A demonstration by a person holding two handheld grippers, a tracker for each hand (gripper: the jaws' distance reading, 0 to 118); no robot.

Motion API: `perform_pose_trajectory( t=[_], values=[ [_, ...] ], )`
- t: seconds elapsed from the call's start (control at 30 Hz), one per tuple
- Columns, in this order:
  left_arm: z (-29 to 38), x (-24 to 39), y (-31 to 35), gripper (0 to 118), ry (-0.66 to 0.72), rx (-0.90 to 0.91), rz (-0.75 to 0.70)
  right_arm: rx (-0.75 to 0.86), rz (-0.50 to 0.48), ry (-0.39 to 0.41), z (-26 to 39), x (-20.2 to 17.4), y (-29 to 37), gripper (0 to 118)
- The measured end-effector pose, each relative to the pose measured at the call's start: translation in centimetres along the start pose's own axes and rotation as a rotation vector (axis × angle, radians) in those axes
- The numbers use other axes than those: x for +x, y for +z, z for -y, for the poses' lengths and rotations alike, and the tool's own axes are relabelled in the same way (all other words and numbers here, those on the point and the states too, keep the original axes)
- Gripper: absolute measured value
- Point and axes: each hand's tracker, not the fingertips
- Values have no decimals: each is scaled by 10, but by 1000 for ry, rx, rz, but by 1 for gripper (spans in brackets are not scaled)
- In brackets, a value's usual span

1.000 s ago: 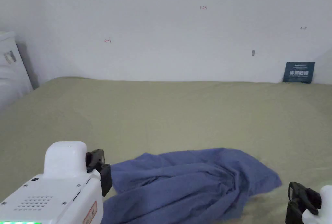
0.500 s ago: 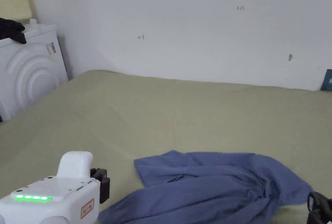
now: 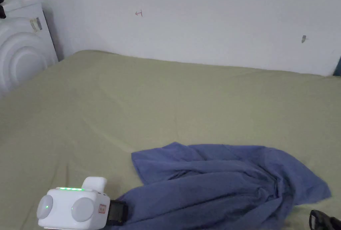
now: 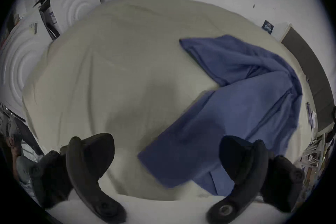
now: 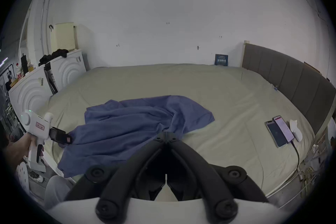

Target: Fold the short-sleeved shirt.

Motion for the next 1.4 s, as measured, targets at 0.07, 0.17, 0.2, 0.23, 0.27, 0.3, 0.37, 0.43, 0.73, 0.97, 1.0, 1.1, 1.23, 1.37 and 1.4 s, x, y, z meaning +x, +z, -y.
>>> perform_pose_trajectory(
  t=[0.07, 0.17, 0.2, 0.23, 0.27, 0.3, 0.37, 0.43, 0.73, 0.97, 1.0, 1.1, 1.23, 1.37, 1.4],
  values=[
    [0, 4, -5, 102, -5, 15, -25, -21, 3, -14, 3, 5, -7, 1],
    [-2, 8, 15, 25, -26, 69, -23, -46, 13, -18, 6, 17, -15, 1],
    [-1, 3, 25, 2, -45, 116, 12, -59, 28, -10, 7, 22, -19, 1],
    [-1, 4, 26, 2, -21, 122, 91, -69, 42, -7, 7, 27, -23, 1],
    [0, 4, 20, 2, 2, 68, 72, -82, 56, -16, 7, 35, -28, 1],
    [2, 5, 20, 2, -13, 85, 74, -98, 67, -25, 6, 41, -33, 1],
    [0, 4, 21, 2, -41, 96, 51, -129, 86, -7, 2, 58, -52, 1],
    [-1, 2, 15, 2, -38, 93, 55, -157, 114, 50, -6, 72, -78, 1],
    [-5, 7, 16, 2, -31, 71, 50, -328, 83, -13, -63, 144, -231, 96],
    [-9, 13, 9, 3, -41, 63, 33, -517, 44, 11, -58, 155, -297, 103],
    [-9, 13, 9, 3, -41, 64, 32, -529, 46, 11, -54, 156, -303, 103],
    [-11, 12, 10, 3, -34, 58, 34, -643, 0, 17, -37, 150, -310, 97],
    [-13, 12, 18, 3, -28, 52, 39, -535, -17, 63, -48, 144, -282, 7],
    [-21, 3, 46, 3, -42, 109, 19, -434, -20, 35, -76, 147, -239, 7],
    [-25, -2, 58, 3, -46, 120, 29, -386, -17, 32, -91, 151, -217, 7]
  ],
)
